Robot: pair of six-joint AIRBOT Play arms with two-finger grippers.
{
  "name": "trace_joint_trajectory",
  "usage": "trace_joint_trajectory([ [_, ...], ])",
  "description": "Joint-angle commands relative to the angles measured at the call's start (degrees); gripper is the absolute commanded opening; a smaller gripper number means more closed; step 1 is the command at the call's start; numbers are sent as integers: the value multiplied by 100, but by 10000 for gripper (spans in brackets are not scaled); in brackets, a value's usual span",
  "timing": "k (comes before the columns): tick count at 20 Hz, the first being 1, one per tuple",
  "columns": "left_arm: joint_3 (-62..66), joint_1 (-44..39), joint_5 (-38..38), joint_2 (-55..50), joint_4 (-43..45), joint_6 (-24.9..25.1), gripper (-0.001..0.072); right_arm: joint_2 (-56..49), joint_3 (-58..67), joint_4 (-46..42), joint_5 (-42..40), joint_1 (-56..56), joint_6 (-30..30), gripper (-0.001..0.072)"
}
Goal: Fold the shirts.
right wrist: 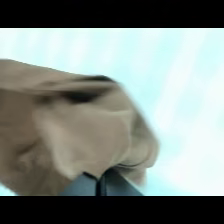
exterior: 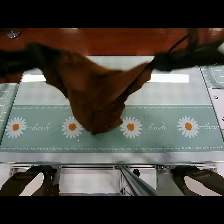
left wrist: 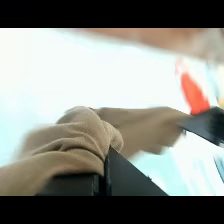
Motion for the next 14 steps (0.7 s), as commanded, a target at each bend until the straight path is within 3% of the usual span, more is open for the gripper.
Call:
trace_joint_trajectory([
  [1, 1714, 750, -59, 267, -2, 9, 29, 496, 2124, -1333, 927, -238, 39, 16],
  [6, 3390, 1714, -57, 793, 0, 9, 28, 1781, 2839, -2159, 1222, -238, 44, 16],
  [10, 3703, 2352, -146, 1504, 238, 9, 29, 2579, 2839, -2415, 1757, -238, 70, 16],
  [12, 3700, 2411, -750, 1812, 758, -20, 29, 2802, 2837, -2450, 2124, -238, 179, 17],
  [14, 3692, 2409, -1832, 1915, 1211, -337, 29, 2916, 2721, -2448, 2544, -238, 254, 17],
])
